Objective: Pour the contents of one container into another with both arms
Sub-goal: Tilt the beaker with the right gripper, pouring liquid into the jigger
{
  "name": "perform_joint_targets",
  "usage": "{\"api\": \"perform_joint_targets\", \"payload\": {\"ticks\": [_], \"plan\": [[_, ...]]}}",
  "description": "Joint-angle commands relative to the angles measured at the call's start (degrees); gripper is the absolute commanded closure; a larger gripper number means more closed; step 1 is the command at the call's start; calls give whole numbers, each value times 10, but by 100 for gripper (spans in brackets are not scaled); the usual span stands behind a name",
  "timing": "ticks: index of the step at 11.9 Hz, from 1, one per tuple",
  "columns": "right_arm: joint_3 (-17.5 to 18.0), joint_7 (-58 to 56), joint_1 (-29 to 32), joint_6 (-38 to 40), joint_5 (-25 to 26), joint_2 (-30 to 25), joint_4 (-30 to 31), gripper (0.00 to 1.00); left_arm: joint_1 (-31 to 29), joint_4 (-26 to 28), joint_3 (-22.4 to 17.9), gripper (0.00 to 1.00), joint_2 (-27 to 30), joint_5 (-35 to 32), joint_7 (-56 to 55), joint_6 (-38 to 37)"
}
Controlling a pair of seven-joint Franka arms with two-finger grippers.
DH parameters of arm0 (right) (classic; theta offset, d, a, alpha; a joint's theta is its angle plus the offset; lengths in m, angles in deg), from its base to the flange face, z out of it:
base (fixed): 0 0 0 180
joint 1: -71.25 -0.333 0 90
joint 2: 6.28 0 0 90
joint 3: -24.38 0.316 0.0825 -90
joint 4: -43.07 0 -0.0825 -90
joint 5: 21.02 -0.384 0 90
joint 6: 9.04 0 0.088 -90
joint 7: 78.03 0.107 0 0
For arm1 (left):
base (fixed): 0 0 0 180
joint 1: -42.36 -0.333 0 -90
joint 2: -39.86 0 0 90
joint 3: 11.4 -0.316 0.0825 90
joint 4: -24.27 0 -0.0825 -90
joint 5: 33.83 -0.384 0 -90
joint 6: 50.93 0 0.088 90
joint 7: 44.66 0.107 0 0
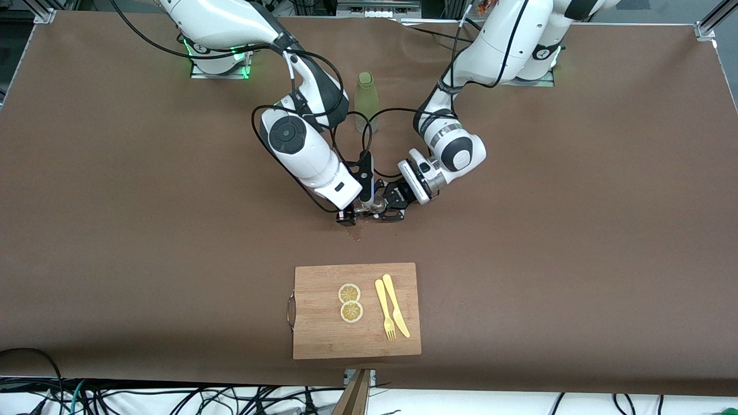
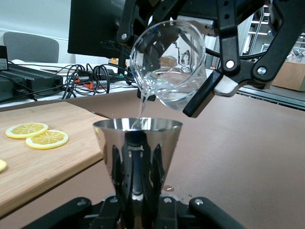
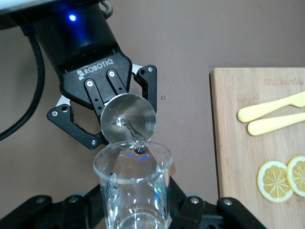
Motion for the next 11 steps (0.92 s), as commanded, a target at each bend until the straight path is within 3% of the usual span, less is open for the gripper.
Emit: {"api": "perform_joint_targets", "payload": {"ticks": [1,11], "plan": [[0,18,-1,-5,13,-18,19,84,18,-5,-7,100,-2,112,57,8],[3,23,-1,-4,2,-20,17,85,18,-5,-8,100,-2,112,57,8]]}}
